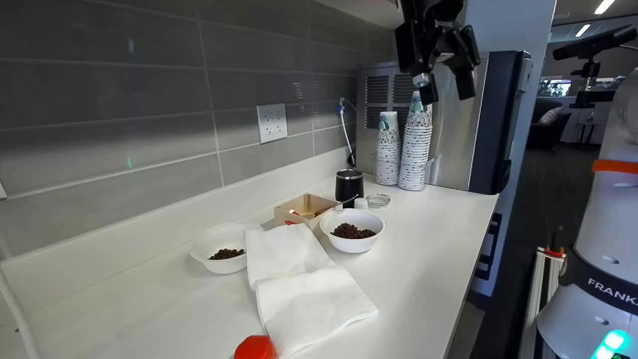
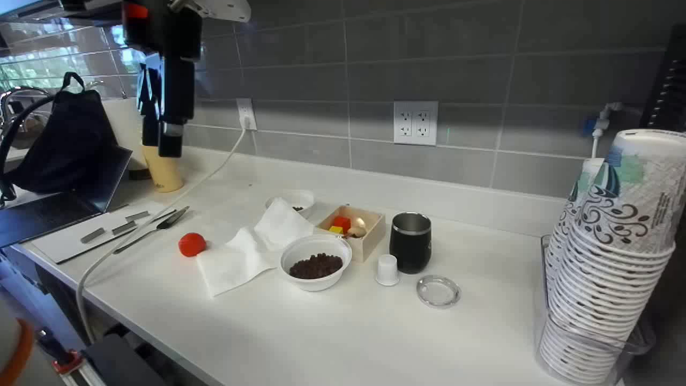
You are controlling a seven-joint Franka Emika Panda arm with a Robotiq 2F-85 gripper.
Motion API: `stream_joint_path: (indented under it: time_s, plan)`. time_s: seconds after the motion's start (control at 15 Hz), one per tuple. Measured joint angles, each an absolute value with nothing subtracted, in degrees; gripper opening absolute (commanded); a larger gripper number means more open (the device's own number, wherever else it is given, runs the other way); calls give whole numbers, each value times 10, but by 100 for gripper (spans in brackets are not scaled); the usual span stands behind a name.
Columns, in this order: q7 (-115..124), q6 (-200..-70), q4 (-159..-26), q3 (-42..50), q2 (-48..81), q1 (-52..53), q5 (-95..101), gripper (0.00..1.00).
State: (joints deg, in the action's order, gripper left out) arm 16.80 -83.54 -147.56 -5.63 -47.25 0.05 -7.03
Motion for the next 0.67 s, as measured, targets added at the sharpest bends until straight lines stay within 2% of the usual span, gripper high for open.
stream_joint_path:
  time_s: [0.67]
  plan:
    - [168,-840,-1475,-62,-474,0,-61,100]
